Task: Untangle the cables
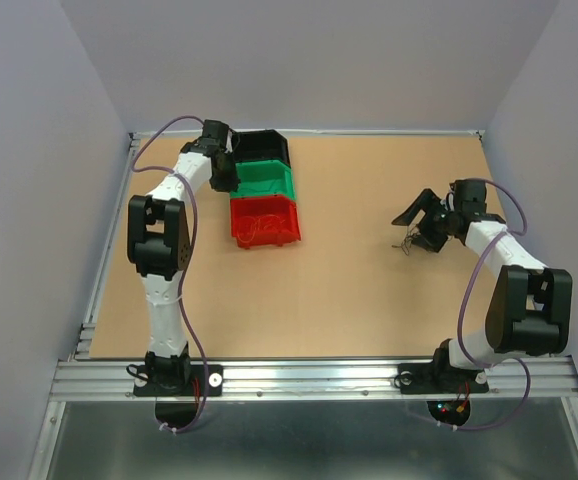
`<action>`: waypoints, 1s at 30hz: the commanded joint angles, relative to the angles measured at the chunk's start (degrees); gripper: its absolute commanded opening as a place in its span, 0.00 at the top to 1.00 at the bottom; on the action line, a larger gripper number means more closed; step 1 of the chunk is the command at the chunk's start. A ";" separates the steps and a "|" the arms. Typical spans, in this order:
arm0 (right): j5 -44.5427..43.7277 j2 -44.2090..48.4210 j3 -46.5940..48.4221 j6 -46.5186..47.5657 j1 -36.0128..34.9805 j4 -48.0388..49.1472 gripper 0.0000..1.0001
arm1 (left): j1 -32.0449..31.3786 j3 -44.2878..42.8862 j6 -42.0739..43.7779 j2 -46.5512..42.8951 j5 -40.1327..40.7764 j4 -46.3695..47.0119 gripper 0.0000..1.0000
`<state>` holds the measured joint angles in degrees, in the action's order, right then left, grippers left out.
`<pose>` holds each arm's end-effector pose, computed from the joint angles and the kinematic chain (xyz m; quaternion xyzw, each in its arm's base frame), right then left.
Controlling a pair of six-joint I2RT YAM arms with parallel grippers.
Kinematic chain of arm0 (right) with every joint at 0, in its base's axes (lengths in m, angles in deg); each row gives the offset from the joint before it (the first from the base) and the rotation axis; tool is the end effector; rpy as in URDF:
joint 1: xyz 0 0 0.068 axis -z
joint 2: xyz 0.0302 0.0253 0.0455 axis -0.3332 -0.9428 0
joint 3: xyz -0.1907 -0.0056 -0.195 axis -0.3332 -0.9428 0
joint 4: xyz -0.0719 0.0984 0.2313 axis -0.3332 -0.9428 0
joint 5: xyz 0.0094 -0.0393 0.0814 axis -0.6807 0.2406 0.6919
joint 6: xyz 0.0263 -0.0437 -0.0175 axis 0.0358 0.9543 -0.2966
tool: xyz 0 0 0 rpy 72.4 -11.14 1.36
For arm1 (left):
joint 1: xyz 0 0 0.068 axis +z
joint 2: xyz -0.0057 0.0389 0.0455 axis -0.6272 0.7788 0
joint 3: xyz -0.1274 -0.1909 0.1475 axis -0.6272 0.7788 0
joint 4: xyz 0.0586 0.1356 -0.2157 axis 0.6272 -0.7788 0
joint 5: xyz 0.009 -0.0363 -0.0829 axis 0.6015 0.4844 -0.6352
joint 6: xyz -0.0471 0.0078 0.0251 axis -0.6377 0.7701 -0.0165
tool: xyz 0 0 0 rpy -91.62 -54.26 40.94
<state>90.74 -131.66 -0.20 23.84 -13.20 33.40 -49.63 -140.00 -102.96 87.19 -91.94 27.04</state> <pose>0.2969 -0.0175 0.2126 0.2542 0.8909 0.2751 0.2570 0.4696 -0.0915 0.2297 -0.0387 0.9374 -0.1071 0.3292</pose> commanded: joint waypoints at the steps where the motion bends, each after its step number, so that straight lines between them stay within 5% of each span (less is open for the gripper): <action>1: 0.94 -0.15 3.98 0.77 -0.55 1.57 0.14 | -0.02 -3.45 6.02 0.50 -2.99 -1.62 0.89; 14: -0.82 -1.12 4.59 1.39 -0.90 0.78 0.14 | -1.16 2.09 12.45 -4.86 -5.46 3.39 0.86; 23: -9.95 -1.20 6.87 1.30 -0.90 -4.74 0.12 | -1.34 4.02 9.64 -10.39 -0.98 4.44 0.28; 30: -26.90 -3.57 10.56 -3.26 -0.64 -12.56 0.05 | -1.43 9.99 5.25 -20.74 6.22 7.86 0.06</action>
<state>75.37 -133.52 5.46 23.25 -13.66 25.97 -51.01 -133.10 -94.69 75.82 -91.37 31.41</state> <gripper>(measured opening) 0.935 0.892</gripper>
